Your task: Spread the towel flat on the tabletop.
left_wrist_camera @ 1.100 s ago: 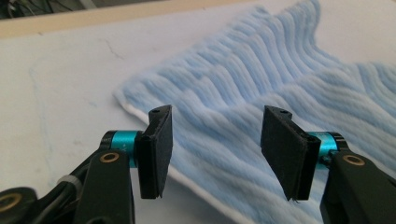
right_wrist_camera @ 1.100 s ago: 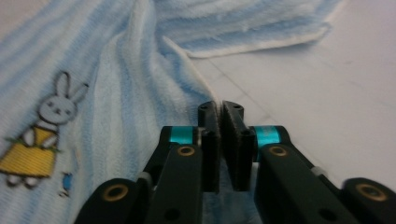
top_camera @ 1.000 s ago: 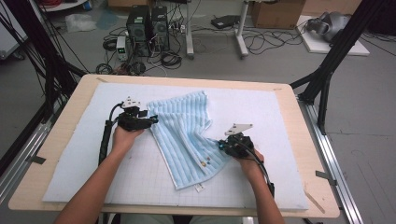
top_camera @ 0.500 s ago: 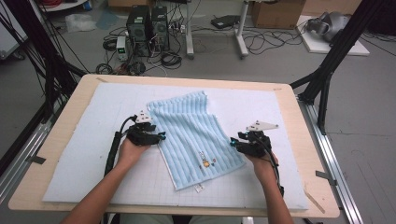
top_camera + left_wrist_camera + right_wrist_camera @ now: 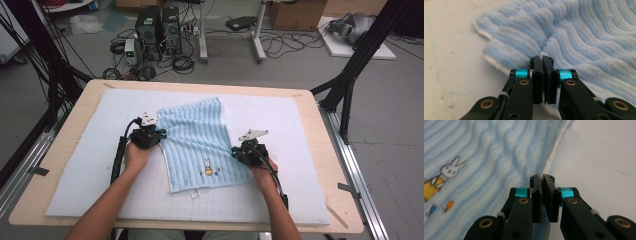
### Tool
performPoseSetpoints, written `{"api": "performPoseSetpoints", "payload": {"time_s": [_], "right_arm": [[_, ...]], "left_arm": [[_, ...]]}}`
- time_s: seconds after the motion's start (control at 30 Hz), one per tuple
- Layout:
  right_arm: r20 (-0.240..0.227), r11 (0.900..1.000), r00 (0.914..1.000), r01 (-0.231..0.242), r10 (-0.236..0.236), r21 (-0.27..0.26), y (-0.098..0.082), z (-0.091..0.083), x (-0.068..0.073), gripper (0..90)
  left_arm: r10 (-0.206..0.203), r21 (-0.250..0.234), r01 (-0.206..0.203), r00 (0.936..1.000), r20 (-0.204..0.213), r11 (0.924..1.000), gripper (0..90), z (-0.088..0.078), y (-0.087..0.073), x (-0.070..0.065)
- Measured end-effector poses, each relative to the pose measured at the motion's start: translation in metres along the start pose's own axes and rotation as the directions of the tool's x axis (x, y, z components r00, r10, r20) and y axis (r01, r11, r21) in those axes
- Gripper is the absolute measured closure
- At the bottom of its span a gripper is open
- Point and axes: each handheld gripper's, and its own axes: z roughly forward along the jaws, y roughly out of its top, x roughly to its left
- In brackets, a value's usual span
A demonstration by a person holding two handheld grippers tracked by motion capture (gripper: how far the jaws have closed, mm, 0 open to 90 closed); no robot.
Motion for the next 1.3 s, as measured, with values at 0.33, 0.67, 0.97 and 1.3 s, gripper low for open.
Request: {"api": "performPoseSetpoints", "payload": {"time_s": [0.33,0.67,0.97,1.3], "right_arm": [[0.045,0.992,0.9968,-0.061,0.067,-0.112,0.002,-0.016,0.004,51.4],[0.040,0.970,0.9810,-0.181,0.190,-0.165,0.011,0.001,-0.037,67.0],[0.043,0.957,0.9731,-0.214,0.226,-0.194,0.070,0.042,-0.046,55.7],[0.063,0.994,0.9920,-0.107,0.110,-0.036,0.082,0.087,-0.044,87.0]], "left_arm": [[-0.045,-0.024,0.046,0.9985,0.032,0.9987,60.4,-0.001,0.002,0.011],[-0.059,-0.071,0.067,0.9919,0.113,0.9952,49.4,-0.031,-0.011,0.011],[-0.080,-0.046,0.086,0.9908,0.109,0.9953,49.8,-0.033,-0.020,0.012],[-0.106,-0.091,0.121,0.9824,0.153,0.9885,49.6,-0.035,-0.022,0.015]]}}
